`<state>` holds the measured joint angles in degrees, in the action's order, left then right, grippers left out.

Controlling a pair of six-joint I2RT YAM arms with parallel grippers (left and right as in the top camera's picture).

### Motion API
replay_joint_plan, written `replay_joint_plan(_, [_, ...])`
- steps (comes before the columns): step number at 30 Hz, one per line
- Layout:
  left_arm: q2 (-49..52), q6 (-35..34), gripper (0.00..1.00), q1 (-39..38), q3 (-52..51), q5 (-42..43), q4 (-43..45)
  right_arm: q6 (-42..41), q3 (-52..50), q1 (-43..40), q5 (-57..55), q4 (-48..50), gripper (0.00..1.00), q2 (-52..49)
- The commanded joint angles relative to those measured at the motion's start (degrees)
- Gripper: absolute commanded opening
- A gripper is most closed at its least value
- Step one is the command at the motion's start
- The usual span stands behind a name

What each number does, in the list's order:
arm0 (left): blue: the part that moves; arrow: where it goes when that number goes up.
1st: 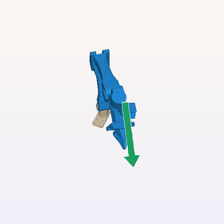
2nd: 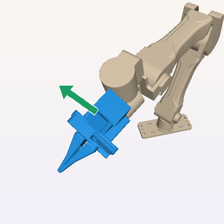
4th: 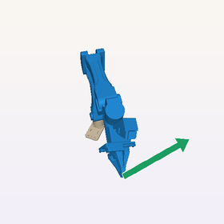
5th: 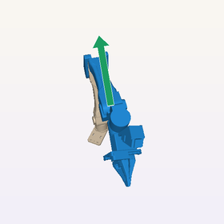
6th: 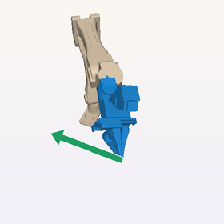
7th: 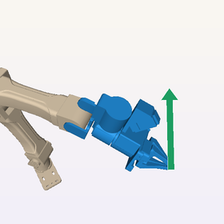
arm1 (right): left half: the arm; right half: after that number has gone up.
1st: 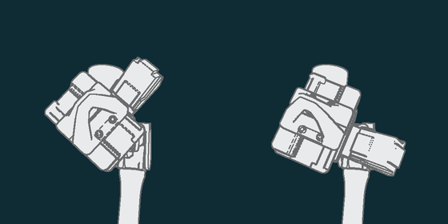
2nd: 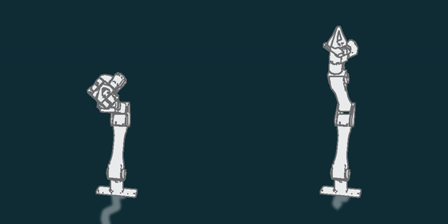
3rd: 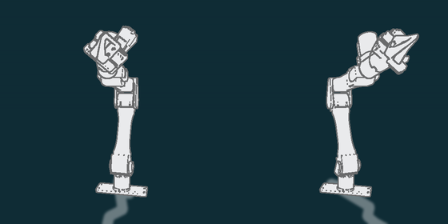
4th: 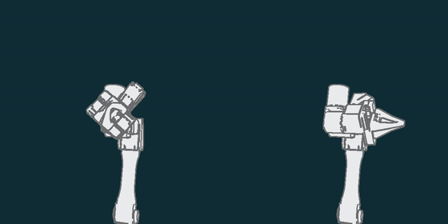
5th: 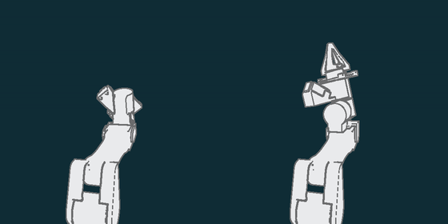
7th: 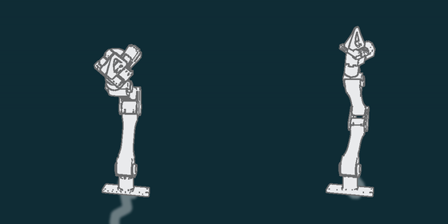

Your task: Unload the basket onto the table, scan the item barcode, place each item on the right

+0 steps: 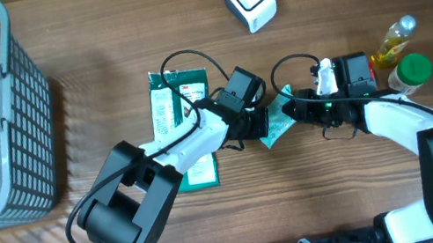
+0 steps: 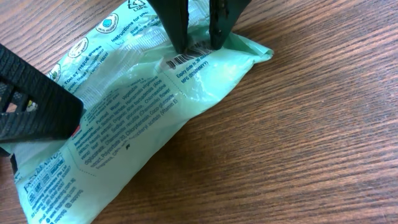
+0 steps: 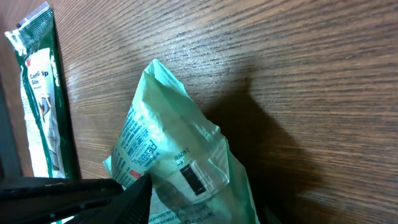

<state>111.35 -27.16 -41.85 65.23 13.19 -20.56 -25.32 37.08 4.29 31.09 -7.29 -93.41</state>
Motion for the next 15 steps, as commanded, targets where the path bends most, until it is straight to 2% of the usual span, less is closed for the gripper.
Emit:
replay_joint_plan(1, [4.4, -0.3, 0.04, -0.1, -1.5, -2.4, -0.9, -0.4, -1.2, 0.2, 2.4, 0.2, 0.47, 0.0])
replay_joint_plan(11, [4.4, -0.3, 0.04, -0.1, -1.5, -2.4, -0.8, -0.4, -1.2, 0.2, 2.4, 1.7, 0.48, 0.0])
replay_joint_plan(15, [4.4, -0.3, 0.04, -0.1, -1.5, -2.4, -0.9, -0.4, -1.2, 0.2, 2.4, 1.9, 0.43, 0.0])
